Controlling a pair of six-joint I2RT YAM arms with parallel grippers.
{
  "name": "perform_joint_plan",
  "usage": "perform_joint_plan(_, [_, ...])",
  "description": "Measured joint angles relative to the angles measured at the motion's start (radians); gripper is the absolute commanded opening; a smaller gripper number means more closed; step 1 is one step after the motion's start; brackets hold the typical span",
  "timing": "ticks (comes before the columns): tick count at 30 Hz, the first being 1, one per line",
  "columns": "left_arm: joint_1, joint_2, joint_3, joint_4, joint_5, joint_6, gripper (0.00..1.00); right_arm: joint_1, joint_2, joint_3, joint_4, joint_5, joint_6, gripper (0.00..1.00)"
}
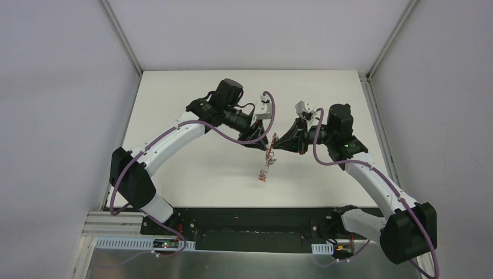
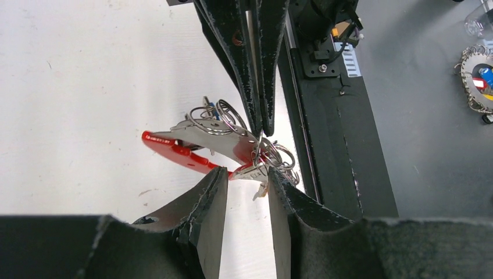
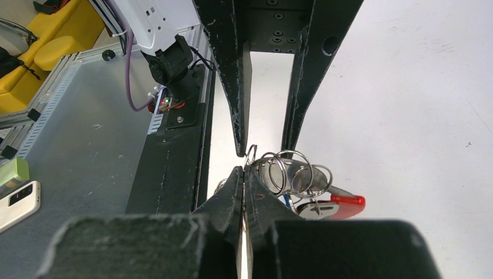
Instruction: Put the keys on the keyring
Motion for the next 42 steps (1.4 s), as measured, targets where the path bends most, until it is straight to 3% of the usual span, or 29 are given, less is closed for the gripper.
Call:
perform_joint_plan(11, [0.019, 0.000, 0.000, -0.047, 0.037, 0.102, 0.35, 0.000, 0.013, 0.000, 0.000, -0.003, 0.002, 0.00])
perform_joint_plan(24, [0.018, 0.003, 0.000, 0.027, 0.052, 0.034, 0.33, 0.000, 0.018, 0.000, 0.000, -0.003, 0.004, 0.00])
perform_joint_plan(37, [0.003, 0.006, 0.000, 0.048, 0.058, 0.015, 0.22, 0.000, 0.019, 0.000, 0.000, -0.003, 0.007, 0.00])
perform_joint_plan(42, [-0.001, 0.008, -0.005, 0.055, 0.060, 0.007, 0.14, 0.000, 0.023, 0.000, 0.000, -0.003, 0.007, 0.00])
